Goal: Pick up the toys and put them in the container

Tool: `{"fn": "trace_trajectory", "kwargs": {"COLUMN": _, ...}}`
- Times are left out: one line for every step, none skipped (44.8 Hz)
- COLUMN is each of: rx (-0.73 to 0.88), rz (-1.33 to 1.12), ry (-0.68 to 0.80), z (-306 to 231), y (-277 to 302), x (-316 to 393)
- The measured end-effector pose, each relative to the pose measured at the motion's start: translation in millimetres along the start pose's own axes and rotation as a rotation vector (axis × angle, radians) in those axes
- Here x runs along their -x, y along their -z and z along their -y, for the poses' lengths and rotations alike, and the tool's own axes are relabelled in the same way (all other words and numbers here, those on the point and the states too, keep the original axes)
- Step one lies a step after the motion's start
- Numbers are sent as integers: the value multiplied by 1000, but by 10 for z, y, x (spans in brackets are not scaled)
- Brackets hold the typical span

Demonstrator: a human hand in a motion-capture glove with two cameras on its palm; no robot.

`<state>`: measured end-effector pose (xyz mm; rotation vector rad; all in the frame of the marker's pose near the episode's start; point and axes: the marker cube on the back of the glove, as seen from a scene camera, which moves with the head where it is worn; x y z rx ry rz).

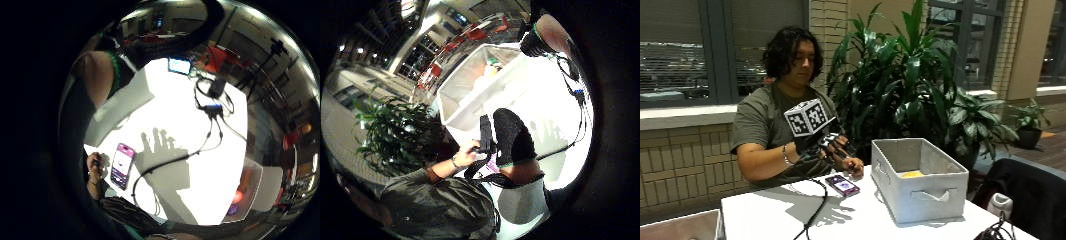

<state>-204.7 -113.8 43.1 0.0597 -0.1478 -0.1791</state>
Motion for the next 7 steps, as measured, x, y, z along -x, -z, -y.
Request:
{"fn": "trace_trajectory", "kwargs": {"rx": 10, "rz": -6, "ry": -17, "z": -23, "y": -51, "x": -76}}
{"fn": "trace_trajectory", "kwargs": {"rx": 20, "rz": -13, "ry": -33, "z": -44, "y": -98, "x": -147}}
{"fn": "trace_trajectory", "kwargs": {"rx": 27, "rz": -18, "ry": -46, "z": -59, "y": -136, "x": -206}}
{"fn": "trace_trajectory", "kwargs": {"rx": 30, "rz": -22, "ry": -56, "z": -67, "y": -166, "x": -254}}
{"fn": "trace_trajectory", "kwargs": {"rx": 31, "rz": -24, "ry": -62, "z": -70, "y": -186, "x": -289}}
{"fn": "trace_trajectory", "kwargs": {"rx": 30, "rz": -25, "ry": -65, "z": -70, "y": -199, "x": -313}}
{"fn": "trace_trajectory", "kwargs": {"rx": 29, "rz": -25, "ry": -67, "z": -69, "y": -205, "x": -325}}
